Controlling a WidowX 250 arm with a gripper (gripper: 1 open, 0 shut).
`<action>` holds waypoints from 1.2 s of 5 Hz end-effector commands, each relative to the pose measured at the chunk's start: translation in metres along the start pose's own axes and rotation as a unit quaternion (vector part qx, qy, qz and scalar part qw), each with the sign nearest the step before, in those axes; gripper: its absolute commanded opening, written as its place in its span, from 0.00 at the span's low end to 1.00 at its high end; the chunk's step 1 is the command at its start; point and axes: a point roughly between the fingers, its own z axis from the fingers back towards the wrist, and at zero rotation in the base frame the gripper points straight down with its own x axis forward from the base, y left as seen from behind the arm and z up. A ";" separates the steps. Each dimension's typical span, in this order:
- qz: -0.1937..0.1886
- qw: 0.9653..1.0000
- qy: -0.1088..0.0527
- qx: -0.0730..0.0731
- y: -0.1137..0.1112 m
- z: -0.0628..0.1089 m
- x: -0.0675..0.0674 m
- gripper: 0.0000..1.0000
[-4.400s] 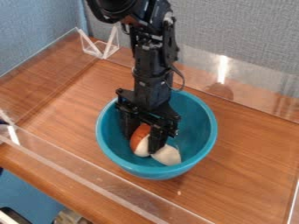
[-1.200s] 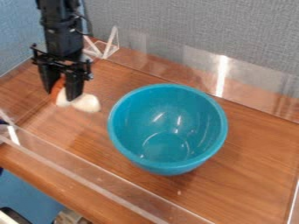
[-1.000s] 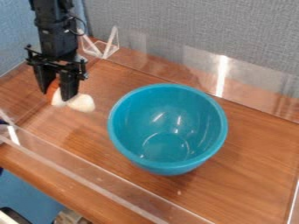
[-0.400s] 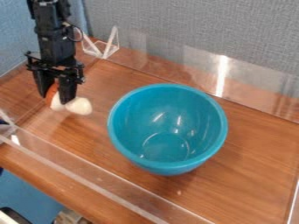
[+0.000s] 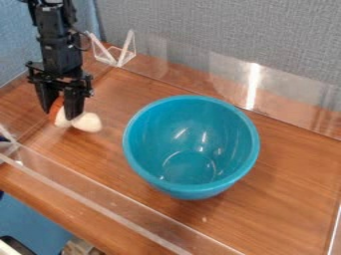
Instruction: Remove the mushroom from inside the blue bowl and put it on the table
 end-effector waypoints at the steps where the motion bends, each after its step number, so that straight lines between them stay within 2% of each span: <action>1: 0.011 0.999 -0.028 0.011 0.013 0.015 0.006 0.00; 6: 0.033 0.999 -0.029 0.003 0.015 0.013 0.006 0.00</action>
